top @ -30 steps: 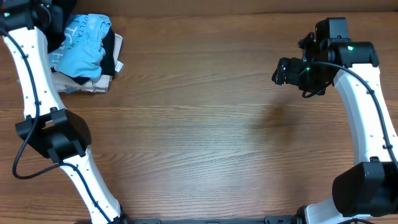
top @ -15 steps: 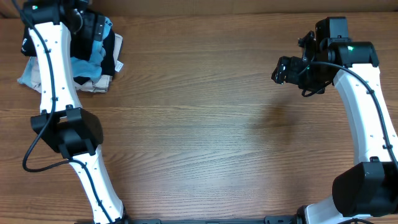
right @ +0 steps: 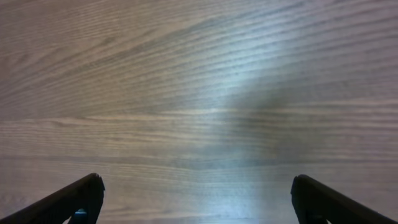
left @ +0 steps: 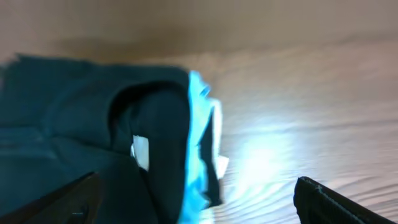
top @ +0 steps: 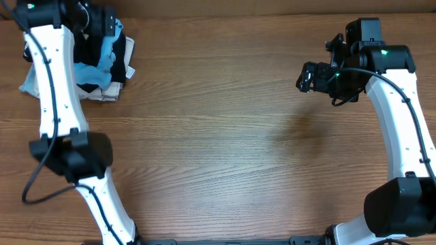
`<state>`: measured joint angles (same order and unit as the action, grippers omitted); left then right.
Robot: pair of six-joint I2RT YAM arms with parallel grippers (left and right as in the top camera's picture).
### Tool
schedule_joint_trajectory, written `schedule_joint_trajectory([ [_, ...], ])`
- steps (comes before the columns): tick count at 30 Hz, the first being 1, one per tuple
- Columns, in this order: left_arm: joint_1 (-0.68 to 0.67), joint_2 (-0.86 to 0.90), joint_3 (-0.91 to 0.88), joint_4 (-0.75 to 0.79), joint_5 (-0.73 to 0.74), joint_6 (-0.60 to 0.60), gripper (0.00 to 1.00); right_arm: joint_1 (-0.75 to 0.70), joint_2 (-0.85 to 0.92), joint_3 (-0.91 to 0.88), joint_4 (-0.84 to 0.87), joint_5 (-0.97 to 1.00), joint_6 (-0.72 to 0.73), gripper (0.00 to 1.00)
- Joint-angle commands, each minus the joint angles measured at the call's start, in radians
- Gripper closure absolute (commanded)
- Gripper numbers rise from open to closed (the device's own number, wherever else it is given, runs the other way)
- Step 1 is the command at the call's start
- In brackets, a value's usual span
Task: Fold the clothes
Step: 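Place the black bundle on top of the folded stack with the left gripper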
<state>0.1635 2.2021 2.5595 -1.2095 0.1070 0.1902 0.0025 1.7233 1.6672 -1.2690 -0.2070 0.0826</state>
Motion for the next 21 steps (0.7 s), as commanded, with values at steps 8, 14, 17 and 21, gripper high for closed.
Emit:
schedule_joint_trajectory([
  [8,-0.063,-0.267,0.026,-0.024,0.071,-0.195,0.00,0.004,-0.155,0.453,-0.215,0.071,-0.028,0.00],
  [14,-0.064,-0.258,0.026,-0.025,0.069,-0.194,0.00,0.004,-0.241,0.632,-0.259,0.072,-0.023,0.00],
  [17,-0.064,-0.257,0.026,-0.025,0.069,-0.194,0.00,0.004,-0.281,0.634,-0.260,0.072,-0.023,0.00],
  [21,-0.064,-0.257,0.026,-0.025,0.069,-0.194,0.00,0.004,-0.305,0.634,-0.260,0.072,-0.024,0.00],
])
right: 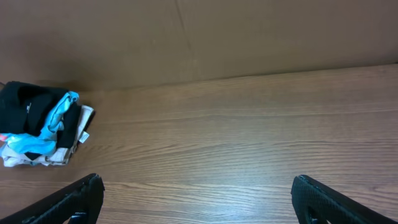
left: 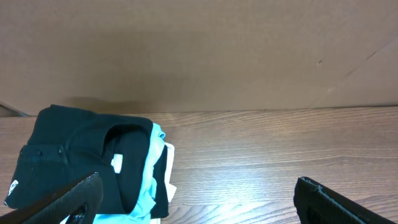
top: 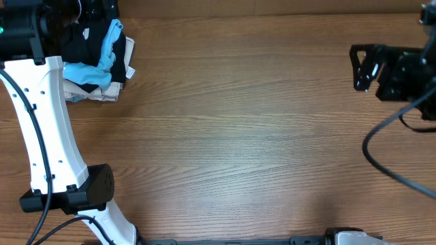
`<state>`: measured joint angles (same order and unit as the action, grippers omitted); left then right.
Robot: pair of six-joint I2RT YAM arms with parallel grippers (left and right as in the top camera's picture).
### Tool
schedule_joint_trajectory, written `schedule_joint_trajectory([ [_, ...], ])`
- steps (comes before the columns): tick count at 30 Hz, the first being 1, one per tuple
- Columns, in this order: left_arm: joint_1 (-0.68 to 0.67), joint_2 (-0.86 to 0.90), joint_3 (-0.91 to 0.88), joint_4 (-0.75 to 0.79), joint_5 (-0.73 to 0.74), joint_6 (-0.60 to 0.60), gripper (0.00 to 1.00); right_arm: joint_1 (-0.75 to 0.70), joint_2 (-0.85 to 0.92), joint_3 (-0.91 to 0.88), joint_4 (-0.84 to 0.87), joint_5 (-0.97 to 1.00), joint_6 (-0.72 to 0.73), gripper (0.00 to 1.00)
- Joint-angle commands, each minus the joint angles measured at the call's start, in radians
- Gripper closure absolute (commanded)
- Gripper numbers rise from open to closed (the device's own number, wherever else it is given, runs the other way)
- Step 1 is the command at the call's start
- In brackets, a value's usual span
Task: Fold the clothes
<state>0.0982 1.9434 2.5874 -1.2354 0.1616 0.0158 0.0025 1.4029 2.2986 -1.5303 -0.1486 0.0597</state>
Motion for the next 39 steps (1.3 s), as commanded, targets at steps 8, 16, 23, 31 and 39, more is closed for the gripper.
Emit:
schedule_joint_trajectory([
  [8,0.001,0.001,-0.002,0.001,0.015,-0.020,0.00,0.004,0.023,0.003,-0.017,0.043,-0.012,0.00],
  [16,0.001,0.001,-0.002,0.001,0.015,-0.020,0.00,0.004,0.010,-0.010,0.181,0.026,-0.007,0.00],
  [23,0.001,0.001,-0.002,0.001,0.015,-0.020,0.00,0.004,-0.089,-0.195,0.442,-0.026,-0.008,0.00],
  [31,0.001,0.001,-0.002,0.001,0.015,-0.020,0.00,0.004,-0.304,-0.666,0.818,-0.070,-0.008,0.00],
  [39,0.001,0.001,-0.002,0.001,0.015,-0.020,0.00,0.008,-0.524,-1.128,1.132,-0.074,-0.008,0.00],
])
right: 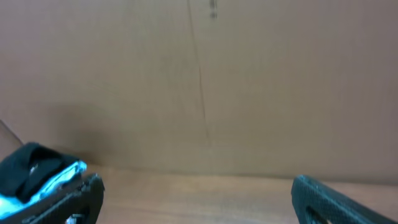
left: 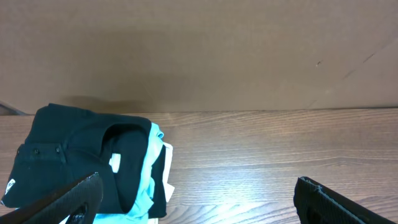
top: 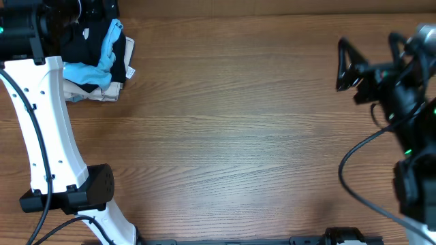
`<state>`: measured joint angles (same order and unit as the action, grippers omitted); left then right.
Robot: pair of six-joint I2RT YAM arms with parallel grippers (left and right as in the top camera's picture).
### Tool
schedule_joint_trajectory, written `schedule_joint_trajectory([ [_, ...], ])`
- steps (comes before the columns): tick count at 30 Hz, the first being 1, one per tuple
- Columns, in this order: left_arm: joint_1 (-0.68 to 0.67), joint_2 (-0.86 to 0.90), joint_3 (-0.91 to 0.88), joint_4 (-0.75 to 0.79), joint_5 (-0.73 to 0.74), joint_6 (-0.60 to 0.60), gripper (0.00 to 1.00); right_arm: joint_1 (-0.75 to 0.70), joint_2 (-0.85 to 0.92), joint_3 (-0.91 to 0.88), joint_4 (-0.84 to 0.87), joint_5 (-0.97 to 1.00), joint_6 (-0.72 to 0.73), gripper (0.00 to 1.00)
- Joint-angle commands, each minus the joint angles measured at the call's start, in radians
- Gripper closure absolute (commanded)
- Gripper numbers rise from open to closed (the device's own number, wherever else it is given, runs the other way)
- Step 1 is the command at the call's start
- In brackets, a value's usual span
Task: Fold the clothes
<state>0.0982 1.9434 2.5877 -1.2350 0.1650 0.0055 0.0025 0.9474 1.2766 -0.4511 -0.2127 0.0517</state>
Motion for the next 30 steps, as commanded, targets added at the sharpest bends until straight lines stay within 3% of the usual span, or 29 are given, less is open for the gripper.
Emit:
schedule_joint_trajectory([
  [1,0.001,0.001,-0.003,0.000,0.011,-0.010,0.00,0.013,-0.095,-0.159,0.097,-0.010,0.000,0.00],
  [10,0.001,0.001,-0.003,0.000,0.011,-0.010,0.00,0.066,-0.311,-0.587,0.594,-0.009,0.000,0.00],
  [15,0.002,0.001,-0.003,0.000,0.011,-0.010,0.00,0.089,-0.402,-0.746,0.777,0.013,-0.001,0.00],
  [30,0.001,0.001,-0.003,0.000,0.011,-0.010,0.00,0.110,-0.607,-0.925,0.849,0.049,-0.001,0.00],
])
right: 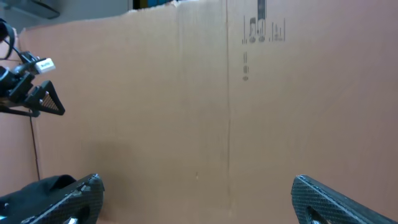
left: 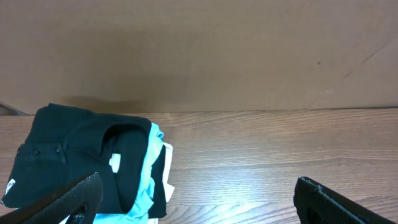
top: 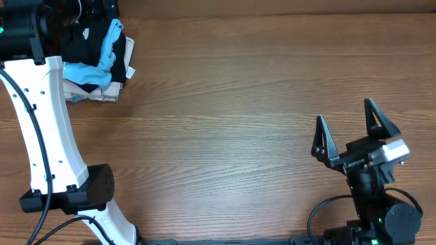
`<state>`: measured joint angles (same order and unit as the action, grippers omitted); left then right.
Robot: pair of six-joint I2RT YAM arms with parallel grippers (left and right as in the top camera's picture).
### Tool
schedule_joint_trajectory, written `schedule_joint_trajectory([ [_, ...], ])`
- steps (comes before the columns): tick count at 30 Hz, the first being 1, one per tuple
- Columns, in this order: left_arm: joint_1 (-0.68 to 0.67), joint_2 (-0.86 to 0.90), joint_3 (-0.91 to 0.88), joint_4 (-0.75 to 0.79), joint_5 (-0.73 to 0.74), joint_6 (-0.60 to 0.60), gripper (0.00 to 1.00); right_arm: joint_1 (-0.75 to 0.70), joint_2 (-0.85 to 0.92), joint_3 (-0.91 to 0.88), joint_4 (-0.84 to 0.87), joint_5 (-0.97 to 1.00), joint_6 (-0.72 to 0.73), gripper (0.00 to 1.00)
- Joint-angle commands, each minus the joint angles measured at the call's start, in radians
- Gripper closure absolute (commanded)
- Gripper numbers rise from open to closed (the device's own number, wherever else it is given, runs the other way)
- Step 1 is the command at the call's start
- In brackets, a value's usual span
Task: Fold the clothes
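Observation:
A stack of folded clothes [top: 102, 58] lies at the table's far left corner: a black garment [left: 74, 149] on top, light blue and white layers [left: 155, 180] under it. My left gripper [left: 196, 202] is open and empty, drawn back from the stack and looking at it from the side. At the near right, my right gripper [top: 347, 133] is open and empty, its fingers [top: 320, 139] tipped up off the table. Its wrist view faces the back wall, with the gripper [right: 196, 199] spread wide.
A brown cardboard wall [right: 230, 112] runs along the table's far edge. The wooden table [top: 225, 129] stretches between the arms. My white left arm [top: 48, 116] runs down the left side. A dark part of the left arm [right: 31, 99] shows in the right wrist view.
My right arm has moved from the far right edge to the near right by its base, the gripper tipped further up. The left arm and the stack have not moved.
My left gripper was low against the stack and my right gripper faced down over the right of the table. Both were then drawn back, open and empty. The right one then tilted toward the wall, and now stands near its base.

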<state>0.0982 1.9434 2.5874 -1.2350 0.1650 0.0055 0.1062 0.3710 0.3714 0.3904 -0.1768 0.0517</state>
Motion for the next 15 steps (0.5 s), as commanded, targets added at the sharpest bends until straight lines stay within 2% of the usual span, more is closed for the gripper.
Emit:
schedule_joint_trajectory([
  [1,0.001,0.001,-0.002,0.000,0.011,-0.010,0.00,0.006,-0.040,-0.025,0.012,0.016,0.000,0.00],
  [15,0.001,0.001,-0.002,0.000,0.011,-0.010,0.00,0.018,-0.090,-0.173,0.185,0.027,0.000,0.00],
])
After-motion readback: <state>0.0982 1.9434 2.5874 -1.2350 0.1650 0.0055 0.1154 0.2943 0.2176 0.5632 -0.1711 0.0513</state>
